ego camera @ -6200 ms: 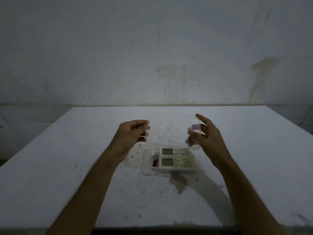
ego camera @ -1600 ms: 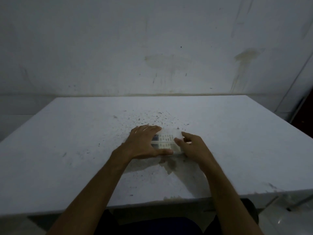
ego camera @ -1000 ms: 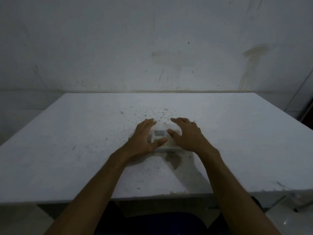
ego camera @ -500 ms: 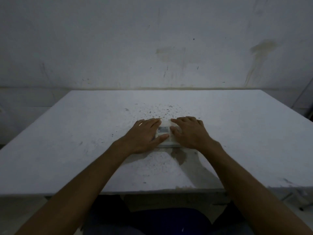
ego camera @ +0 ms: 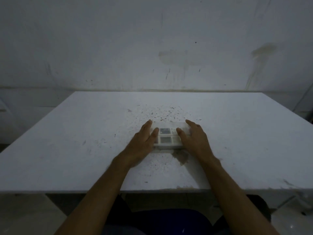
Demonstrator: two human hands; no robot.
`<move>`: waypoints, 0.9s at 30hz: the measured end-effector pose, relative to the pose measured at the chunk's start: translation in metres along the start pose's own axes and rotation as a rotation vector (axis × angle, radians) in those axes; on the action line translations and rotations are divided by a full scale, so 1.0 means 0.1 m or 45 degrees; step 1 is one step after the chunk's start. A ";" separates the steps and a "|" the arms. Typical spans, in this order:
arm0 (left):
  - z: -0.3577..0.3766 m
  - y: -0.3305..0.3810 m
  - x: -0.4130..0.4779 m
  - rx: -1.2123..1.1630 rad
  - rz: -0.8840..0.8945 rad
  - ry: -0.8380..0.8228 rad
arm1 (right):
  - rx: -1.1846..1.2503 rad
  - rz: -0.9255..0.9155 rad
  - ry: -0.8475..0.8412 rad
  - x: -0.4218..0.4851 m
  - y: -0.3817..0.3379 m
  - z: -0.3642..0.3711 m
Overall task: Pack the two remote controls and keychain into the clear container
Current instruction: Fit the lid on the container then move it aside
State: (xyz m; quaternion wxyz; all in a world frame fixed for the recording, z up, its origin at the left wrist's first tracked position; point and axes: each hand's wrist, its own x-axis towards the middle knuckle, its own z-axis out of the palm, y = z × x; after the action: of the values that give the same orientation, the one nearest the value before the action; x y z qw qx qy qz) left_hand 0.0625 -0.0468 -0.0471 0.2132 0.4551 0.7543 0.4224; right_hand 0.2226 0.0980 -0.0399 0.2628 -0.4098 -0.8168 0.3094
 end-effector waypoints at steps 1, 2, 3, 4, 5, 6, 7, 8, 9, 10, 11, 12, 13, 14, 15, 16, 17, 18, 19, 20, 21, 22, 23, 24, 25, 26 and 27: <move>-0.06 -0.01 -0.03 -0.060 -0.009 -0.070 | 0.020 -0.008 0.015 0.01 0.01 -0.01; -0.12 -0.03 -0.06 -0.054 -0.004 -0.126 | 0.034 -0.017 0.030 0.02 0.01 -0.02; -0.18 -0.03 -0.08 0.010 0.013 -0.154 | 0.045 -0.021 0.037 0.02 0.02 -0.02; -0.22 -0.04 -0.09 0.081 0.034 -0.159 | 0.050 -0.015 0.033 0.03 0.02 -0.02; -0.23 -0.04 -0.09 0.130 0.048 -0.160 | 0.047 -0.004 0.027 0.03 0.02 -0.02; -0.24 -0.04 -0.08 0.159 0.056 -0.164 | 0.044 0.011 0.021 0.02 0.01 -0.01; -0.25 -0.03 -0.07 0.186 0.067 -0.170 | 0.044 0.022 0.018 0.02 0.01 0.00; -0.25 -0.03 -0.05 0.218 0.077 -0.171 | 0.046 0.032 0.012 0.01 0.00 0.01; -0.26 -0.02 -0.04 0.260 0.083 -0.168 | 0.052 0.038 0.006 0.01 0.00 0.01; -0.28 -0.02 -0.02 0.307 0.086 -0.164 | 0.060 0.044 0.000 0.00 -0.01 0.00; -0.29 -0.03 0.00 0.354 0.088 -0.165 | 0.066 0.046 -0.003 0.00 -0.01 0.00; -0.30 -0.04 0.01 0.387 0.088 -0.167 | 0.066 0.046 -0.004 -0.01 -0.01 0.00; -0.31 -0.04 0.01 0.407 0.089 -0.170 | 0.064 0.043 0.001 -0.01 -0.01 0.00; -0.31 -0.03 0.01 0.418 0.098 -0.173 | 0.062 0.048 0.008 -0.02 -0.01 0.00; -0.31 -0.03 0.00 0.425 0.108 -0.173 | 0.065 0.049 0.012 -0.01 0.00 0.01; -0.30 -0.03 -0.01 0.442 0.125 -0.155 | 0.068 0.058 0.008 -0.01 0.01 0.01; -0.30 -0.03 -0.01 0.479 0.145 -0.116 | 0.067 0.061 0.005 0.00 0.01 0.01; -0.29 -0.02 -0.01 0.537 0.159 -0.069 | 0.055 0.068 0.002 0.01 0.00 0.01; -0.29 0.01 0.00 0.600 0.164 -0.024 | 0.041 0.074 0.008 0.02 0.01 0.01; -0.28 0.02 0.03 0.657 0.167 0.010 | 0.028 0.091 0.015 0.03 0.01 0.01; -0.27 0.04 0.05 0.711 0.174 0.032 | 0.022 0.105 0.022 0.04 0.02 0.01; -0.27 0.06 0.07 0.769 0.184 0.043 | 0.015 0.116 0.019 0.04 0.02 0.02; -0.27 0.07 0.09 0.821 0.196 0.045 | 0.009 0.117 0.014 0.04 0.02 0.02; -0.29 0.09 0.11 0.865 0.206 0.037 | 0.005 0.119 0.004 0.03 0.00 0.02; -0.32 0.11 0.14 0.895 0.212 0.019 | 0.004 0.112 -0.002 0.02 0.00 0.01; -0.35 0.16 0.18 0.916 0.223 -0.008 | 0.007 0.105 -0.005 0.00 -0.02 -0.01; -0.35 0.22 0.24 0.924 0.240 -0.046 | 0.016 0.099 -0.007 0.00 -0.02 -0.01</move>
State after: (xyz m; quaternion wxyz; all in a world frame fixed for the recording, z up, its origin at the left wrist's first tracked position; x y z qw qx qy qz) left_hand 0.0370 -0.0362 -0.0083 0.0116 0.5759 0.8058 0.1372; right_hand 0.2229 0.0973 -0.0378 0.2509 -0.4386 -0.7991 0.3258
